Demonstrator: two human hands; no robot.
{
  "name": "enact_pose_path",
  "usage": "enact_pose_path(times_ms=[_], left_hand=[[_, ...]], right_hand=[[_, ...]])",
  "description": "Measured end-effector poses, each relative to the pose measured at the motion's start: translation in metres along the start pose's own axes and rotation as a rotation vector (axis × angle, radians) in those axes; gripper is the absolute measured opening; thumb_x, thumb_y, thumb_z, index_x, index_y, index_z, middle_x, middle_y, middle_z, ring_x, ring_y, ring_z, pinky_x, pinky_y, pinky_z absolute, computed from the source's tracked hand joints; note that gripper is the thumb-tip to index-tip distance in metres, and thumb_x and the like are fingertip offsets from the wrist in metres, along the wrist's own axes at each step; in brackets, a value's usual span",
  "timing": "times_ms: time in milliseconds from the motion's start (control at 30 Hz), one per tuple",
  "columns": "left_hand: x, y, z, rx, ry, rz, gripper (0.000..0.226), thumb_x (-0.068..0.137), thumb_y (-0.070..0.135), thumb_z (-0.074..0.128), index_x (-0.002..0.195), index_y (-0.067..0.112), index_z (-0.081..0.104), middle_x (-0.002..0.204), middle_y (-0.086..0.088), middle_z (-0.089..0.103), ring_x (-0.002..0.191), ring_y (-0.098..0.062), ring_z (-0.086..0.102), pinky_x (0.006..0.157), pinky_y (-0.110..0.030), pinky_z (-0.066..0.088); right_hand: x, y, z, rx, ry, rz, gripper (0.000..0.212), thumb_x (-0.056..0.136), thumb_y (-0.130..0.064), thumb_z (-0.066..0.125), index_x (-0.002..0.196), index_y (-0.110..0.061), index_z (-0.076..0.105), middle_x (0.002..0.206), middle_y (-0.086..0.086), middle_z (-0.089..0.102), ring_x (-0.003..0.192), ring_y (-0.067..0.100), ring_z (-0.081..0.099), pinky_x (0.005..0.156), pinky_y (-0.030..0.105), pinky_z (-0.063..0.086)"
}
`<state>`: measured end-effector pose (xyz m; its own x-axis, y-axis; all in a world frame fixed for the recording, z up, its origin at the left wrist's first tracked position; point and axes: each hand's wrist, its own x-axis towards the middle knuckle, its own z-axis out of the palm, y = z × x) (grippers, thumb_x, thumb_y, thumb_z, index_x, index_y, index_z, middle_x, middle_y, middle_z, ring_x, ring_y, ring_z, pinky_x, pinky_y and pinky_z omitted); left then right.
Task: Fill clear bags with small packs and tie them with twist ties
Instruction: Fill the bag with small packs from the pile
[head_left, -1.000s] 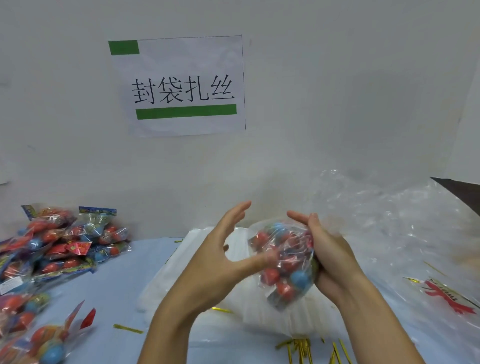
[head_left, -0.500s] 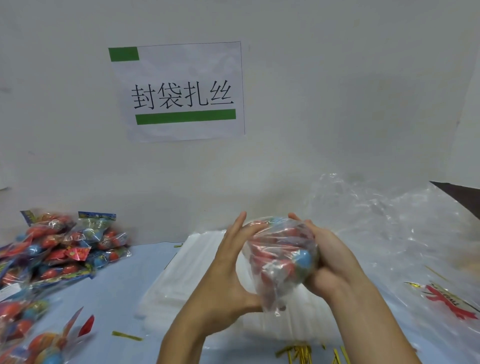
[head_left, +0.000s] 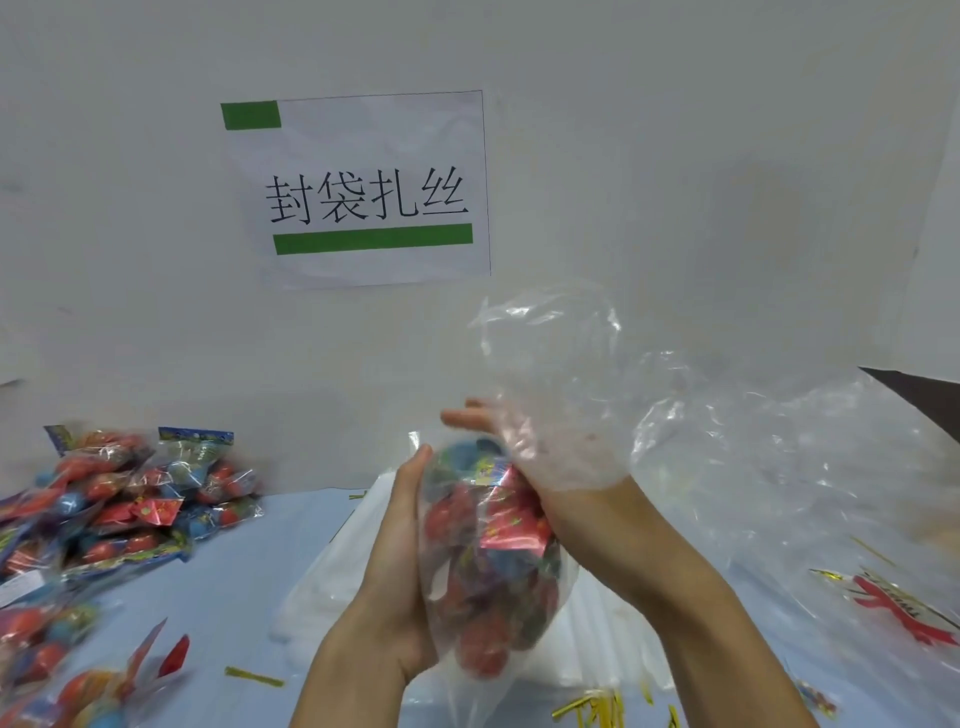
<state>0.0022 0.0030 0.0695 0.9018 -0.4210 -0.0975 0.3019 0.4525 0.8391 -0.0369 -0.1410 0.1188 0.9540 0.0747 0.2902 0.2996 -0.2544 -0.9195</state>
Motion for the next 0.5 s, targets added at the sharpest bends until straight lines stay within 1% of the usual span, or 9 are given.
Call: enact_pose_path(times_ms=[67, 100, 167, 233, 267, 300, 367, 433, 500], left_hand=[[0.0, -0.002, 0.002, 0.011, -0.025, -0.012, 0.085, 0.074, 0.084, 0.055, 0.121, 0.015, 0.071, 0.121, -0.017, 0.068, 0.11, -0.036, 0.065, 0.096, -0.049, 0.05], [0.002, -0.002, 0.004, 0.035, -0.051, 0.007, 0.086, 0.075, 0.087, 0.045, 0.12, 0.018, 0.072, 0.122, -0.018, 0.068, 0.11, -0.037, 0.067, 0.09, -0.049, 0.054], [0.004, -0.005, 0.006, 0.114, -0.041, 0.091, 0.078, 0.081, 0.08, 0.033, 0.13, 0.029, 0.065, 0.125, -0.014, 0.068, 0.106, -0.034, 0.07, 0.082, -0.048, 0.059], [0.004, -0.007, 0.006, 0.382, 0.074, 0.351, 0.051, 0.089, 0.058, 0.05, 0.139, 0.051, 0.044, 0.14, 0.003, 0.059, 0.112, -0.017, 0.068, 0.085, -0.039, 0.058], [0.003, -0.007, 0.004, 0.588, 0.024, 0.504, 0.062, 0.088, 0.047, 0.065, 0.139, 0.062, 0.034, 0.147, 0.016, 0.048, 0.122, -0.006, 0.06, 0.09, -0.032, 0.056], [0.004, -0.011, 0.002, 0.74, -0.063, 0.563, 0.084, 0.08, 0.043, 0.078, 0.139, 0.069, 0.024, 0.151, 0.028, 0.036, 0.133, 0.003, 0.046, 0.096, -0.027, 0.052], [0.006, -0.015, 0.0, 0.948, -0.134, 0.589, 0.112, 0.065, 0.039, 0.091, 0.14, 0.072, 0.014, 0.155, 0.037, 0.016, 0.145, 0.004, 0.023, 0.105, -0.037, 0.048], [0.006, -0.015, 0.002, 1.115, -0.145, 0.662, 0.113, 0.058, 0.039, 0.095, 0.14, 0.067, 0.023, 0.157, 0.036, 0.009, 0.149, -0.001, 0.017, 0.111, -0.044, 0.041], [0.006, -0.014, 0.001, 1.076, -0.122, 0.668, 0.102, 0.053, 0.04, 0.095, 0.136, 0.06, 0.039, 0.152, 0.031, 0.031, 0.143, -0.003, 0.033, 0.112, -0.043, 0.041]], right_hand=[[0.003, 0.001, -0.001, 0.187, 0.144, 0.043, 0.031, 0.094, -0.034, 0.054, 0.095, -0.021, 0.082, 0.102, -0.002, 0.078, 0.093, 0.013, 0.074, 0.092, 0.035, 0.059], [0.005, 0.004, -0.003, 0.35, 0.224, 0.087, 0.033, 0.095, -0.034, 0.055, 0.088, -0.018, 0.083, 0.101, 0.006, 0.078, 0.087, 0.017, 0.076, 0.086, 0.037, 0.062], [0.01, 0.012, -0.014, 0.639, 0.345, 0.168, 0.044, 0.105, -0.034, 0.048, 0.089, -0.009, 0.08, 0.095, 0.016, 0.078, 0.077, 0.023, 0.076, 0.07, 0.037, 0.064], [0.012, 0.021, -0.027, 0.825, 0.439, 0.254, 0.046, 0.108, -0.034, 0.042, 0.099, -0.003, 0.075, 0.1, 0.018, 0.077, 0.08, 0.027, 0.075, 0.068, 0.038, 0.06], [0.012, 0.025, -0.031, 0.89, 0.462, 0.295, 0.046, 0.109, -0.034, 0.04, 0.104, -0.002, 0.073, 0.103, 0.018, 0.076, 0.084, 0.028, 0.074, 0.071, 0.039, 0.058], [0.013, 0.028, -0.033, 0.922, 0.473, 0.334, 0.046, 0.109, -0.033, 0.039, 0.107, -0.001, 0.072, 0.105, 0.018, 0.075, 0.087, 0.03, 0.072, 0.074, 0.041, 0.057], [0.014, 0.032, -0.032, 0.918, 0.474, 0.392, 0.045, 0.109, -0.033, 0.039, 0.108, 0.0, 0.07, 0.104, 0.018, 0.073, 0.088, 0.031, 0.07, 0.074, 0.042, 0.056], [0.013, 0.033, -0.031, 0.863, 0.436, 0.426, 0.046, 0.109, -0.034, 0.039, 0.103, -0.001, 0.071, 0.102, 0.02, 0.073, 0.087, 0.033, 0.071, 0.076, 0.046, 0.057], [0.012, 0.03, -0.031, 0.792, 0.368, 0.444, 0.047, 0.109, -0.035, 0.039, 0.103, -0.002, 0.071, 0.101, 0.021, 0.075, 0.087, 0.034, 0.074, 0.083, 0.049, 0.06]])
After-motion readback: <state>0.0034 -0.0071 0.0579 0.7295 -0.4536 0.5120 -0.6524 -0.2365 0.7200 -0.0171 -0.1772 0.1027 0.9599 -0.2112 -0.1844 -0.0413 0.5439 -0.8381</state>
